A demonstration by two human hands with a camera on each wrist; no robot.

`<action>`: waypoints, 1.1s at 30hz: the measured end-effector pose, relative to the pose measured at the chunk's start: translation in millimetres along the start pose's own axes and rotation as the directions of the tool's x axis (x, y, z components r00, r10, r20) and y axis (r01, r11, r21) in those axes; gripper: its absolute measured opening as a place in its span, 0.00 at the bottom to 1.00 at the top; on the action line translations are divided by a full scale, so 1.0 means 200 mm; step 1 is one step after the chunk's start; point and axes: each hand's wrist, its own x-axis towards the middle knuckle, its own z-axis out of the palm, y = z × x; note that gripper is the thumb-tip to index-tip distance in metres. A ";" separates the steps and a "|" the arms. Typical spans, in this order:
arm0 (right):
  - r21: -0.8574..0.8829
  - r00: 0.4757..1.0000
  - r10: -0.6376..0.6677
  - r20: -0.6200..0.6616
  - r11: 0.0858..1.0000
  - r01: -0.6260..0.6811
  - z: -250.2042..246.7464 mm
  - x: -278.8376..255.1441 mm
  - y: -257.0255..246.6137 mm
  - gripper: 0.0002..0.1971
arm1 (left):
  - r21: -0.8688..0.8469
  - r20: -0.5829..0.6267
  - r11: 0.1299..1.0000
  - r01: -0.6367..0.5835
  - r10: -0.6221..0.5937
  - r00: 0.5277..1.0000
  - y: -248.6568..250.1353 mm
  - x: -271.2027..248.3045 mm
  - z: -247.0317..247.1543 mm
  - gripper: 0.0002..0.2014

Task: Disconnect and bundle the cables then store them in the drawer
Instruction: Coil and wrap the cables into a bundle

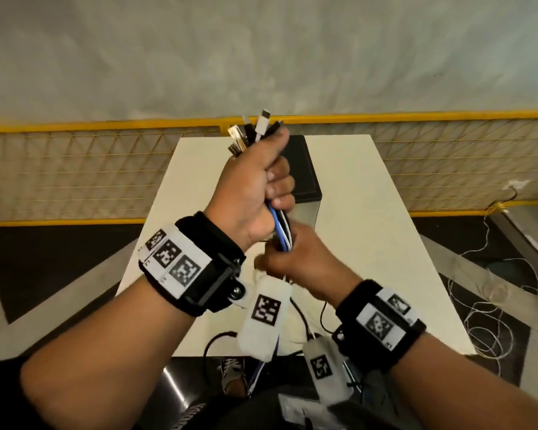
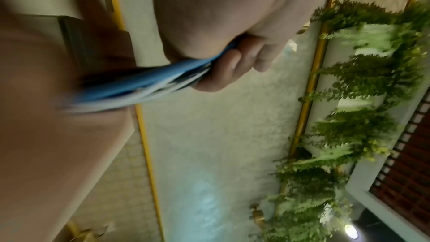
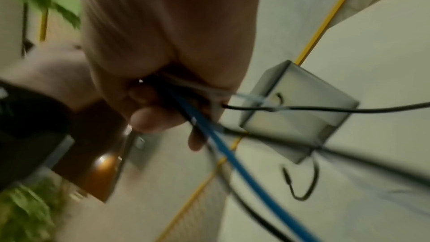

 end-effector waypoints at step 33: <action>-0.186 0.982 -0.190 -0.003 0.965 0.186 0.00 0.01 -0.02 0.21 | 0.622 0.017 0.768 -0.154 0.183 0.983 -0.07 -0.10 -0.13 0.16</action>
